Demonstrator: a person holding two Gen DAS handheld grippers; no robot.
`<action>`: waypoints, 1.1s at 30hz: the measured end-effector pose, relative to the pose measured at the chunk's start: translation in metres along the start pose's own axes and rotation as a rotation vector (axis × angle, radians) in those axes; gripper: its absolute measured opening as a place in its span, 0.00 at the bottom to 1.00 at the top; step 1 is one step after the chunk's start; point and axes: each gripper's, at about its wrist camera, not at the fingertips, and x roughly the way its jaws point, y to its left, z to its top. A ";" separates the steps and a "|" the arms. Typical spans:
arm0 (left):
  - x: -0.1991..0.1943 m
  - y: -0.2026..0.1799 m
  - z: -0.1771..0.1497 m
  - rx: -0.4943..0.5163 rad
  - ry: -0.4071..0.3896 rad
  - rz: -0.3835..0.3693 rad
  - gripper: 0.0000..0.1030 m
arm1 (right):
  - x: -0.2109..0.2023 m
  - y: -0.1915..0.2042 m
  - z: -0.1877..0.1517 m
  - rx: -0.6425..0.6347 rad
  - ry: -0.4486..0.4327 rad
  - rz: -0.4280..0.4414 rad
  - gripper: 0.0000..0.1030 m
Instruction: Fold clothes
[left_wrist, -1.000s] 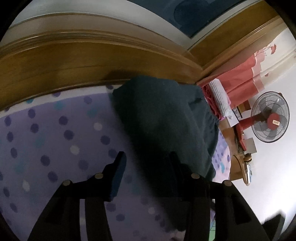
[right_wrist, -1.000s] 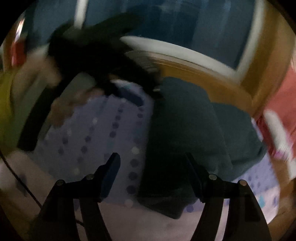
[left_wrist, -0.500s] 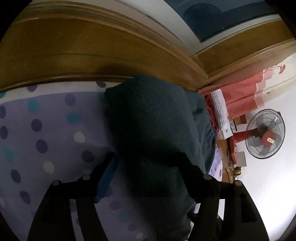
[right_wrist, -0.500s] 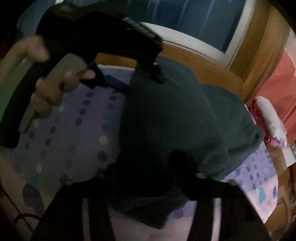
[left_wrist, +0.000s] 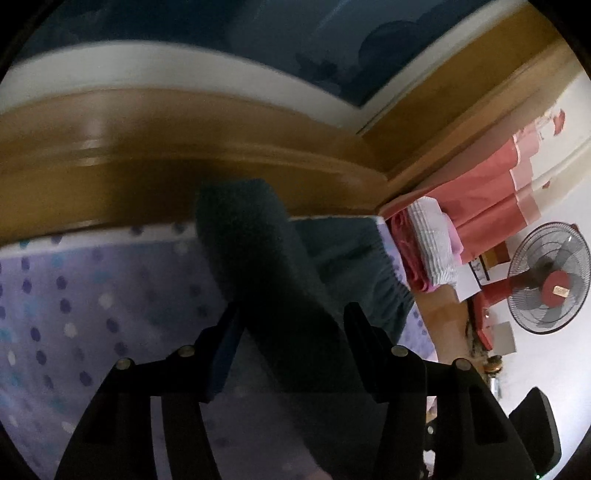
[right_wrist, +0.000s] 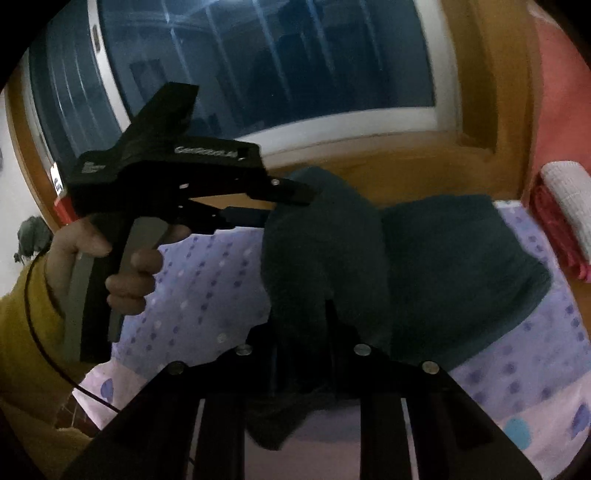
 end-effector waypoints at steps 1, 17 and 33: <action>0.003 -0.010 0.002 0.009 -0.006 0.005 0.54 | -0.007 -0.005 -0.001 0.006 -0.008 0.002 0.18; 0.068 -0.098 -0.001 0.098 0.050 0.044 0.54 | 0.000 -0.171 -0.016 0.326 0.090 0.016 0.21; 0.068 -0.040 -0.043 0.008 0.120 0.056 0.55 | -0.029 -0.206 0.018 0.342 0.061 0.048 0.55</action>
